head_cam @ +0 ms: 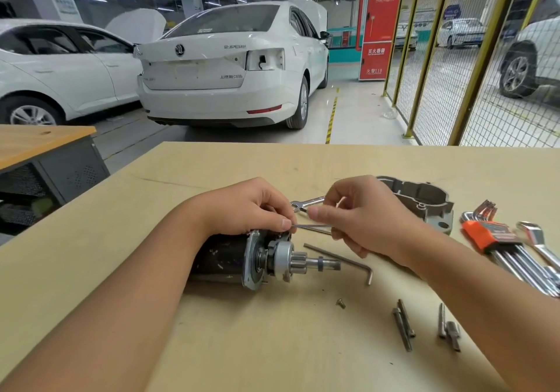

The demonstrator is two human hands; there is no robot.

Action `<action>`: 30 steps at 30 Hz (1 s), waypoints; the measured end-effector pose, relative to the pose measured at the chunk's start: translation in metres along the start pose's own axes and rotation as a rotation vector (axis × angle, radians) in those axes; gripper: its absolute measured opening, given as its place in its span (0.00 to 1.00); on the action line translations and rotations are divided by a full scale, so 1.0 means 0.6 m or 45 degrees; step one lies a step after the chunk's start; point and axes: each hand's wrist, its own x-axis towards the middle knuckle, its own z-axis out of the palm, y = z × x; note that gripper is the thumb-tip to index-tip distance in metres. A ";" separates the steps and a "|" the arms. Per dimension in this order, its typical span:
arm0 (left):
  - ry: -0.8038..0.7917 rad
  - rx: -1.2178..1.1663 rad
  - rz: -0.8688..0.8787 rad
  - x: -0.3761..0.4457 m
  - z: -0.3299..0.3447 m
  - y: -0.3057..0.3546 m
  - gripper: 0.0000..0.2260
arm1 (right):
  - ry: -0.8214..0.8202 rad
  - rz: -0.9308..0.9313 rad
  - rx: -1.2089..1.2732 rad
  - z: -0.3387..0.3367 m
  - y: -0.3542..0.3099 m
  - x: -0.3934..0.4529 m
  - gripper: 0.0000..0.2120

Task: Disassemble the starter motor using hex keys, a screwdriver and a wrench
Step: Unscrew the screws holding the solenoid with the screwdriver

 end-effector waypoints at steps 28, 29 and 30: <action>-0.067 -0.046 0.127 -0.025 0.011 -0.005 0.05 | -0.397 0.406 0.421 -0.023 0.021 -0.044 0.26; -0.065 -0.048 0.127 -0.025 0.011 -0.006 0.05 | -0.377 0.369 0.453 -0.022 0.019 -0.044 0.23; -0.062 -0.047 0.122 -0.025 0.011 -0.006 0.05 | -0.317 0.245 0.408 -0.021 0.021 -0.044 0.20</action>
